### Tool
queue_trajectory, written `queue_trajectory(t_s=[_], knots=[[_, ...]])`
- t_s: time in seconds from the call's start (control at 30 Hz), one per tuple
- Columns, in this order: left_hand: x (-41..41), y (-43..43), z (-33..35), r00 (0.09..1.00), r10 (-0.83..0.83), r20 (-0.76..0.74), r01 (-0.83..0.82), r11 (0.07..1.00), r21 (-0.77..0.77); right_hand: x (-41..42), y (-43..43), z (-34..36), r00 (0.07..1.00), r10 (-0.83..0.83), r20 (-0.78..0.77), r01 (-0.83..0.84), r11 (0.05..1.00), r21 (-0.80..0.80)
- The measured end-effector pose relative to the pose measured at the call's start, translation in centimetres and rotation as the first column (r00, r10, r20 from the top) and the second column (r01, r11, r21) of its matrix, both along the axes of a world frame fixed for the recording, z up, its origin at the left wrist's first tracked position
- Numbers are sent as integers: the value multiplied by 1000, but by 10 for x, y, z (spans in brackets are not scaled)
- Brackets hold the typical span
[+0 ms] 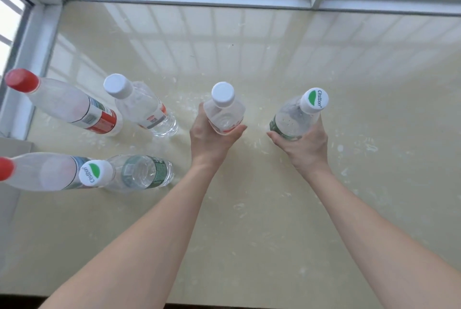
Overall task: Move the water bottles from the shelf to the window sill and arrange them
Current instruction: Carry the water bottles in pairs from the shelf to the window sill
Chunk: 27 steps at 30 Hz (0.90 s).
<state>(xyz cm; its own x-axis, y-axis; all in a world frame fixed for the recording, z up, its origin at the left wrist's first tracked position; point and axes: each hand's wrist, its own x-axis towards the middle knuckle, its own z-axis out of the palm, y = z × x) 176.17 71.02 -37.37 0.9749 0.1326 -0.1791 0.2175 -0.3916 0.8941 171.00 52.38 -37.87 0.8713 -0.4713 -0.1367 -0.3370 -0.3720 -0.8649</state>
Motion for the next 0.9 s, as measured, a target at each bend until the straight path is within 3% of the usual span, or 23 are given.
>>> queue_trajectory(t_s=[0.2, 0.3, 0.43, 0.57, 0.73, 0.9], knots=[[0, 5, 0, 995, -50, -92, 60, 993, 103, -2, -7, -3, 997, 60, -53, -56, 996, 75], [-8, 12, 2, 988, -64, -143, 104, 950, 295, -13, -14, -3, 986, 69, -150, -59, 996, 70], [-38, 19, 7, 955, -66, -290, 207, 846, 491, -39, -22, 6, 931, 103, -350, -147, 984, -103], [-81, 25, 24, 894, -155, -420, 406, 676, 615, -76, -24, 29, 833, 188, -521, -378, 880, -286], [-127, 29, 63, 865, -342, -367, 497, 487, 719, -111, -18, 81, 792, 244, -560, -521, 748, -411], [-149, 26, 139, 876, -437, -204, 430, 517, 740, -136, -7, 151, 836, 260, -484, -506, 706, -496]])
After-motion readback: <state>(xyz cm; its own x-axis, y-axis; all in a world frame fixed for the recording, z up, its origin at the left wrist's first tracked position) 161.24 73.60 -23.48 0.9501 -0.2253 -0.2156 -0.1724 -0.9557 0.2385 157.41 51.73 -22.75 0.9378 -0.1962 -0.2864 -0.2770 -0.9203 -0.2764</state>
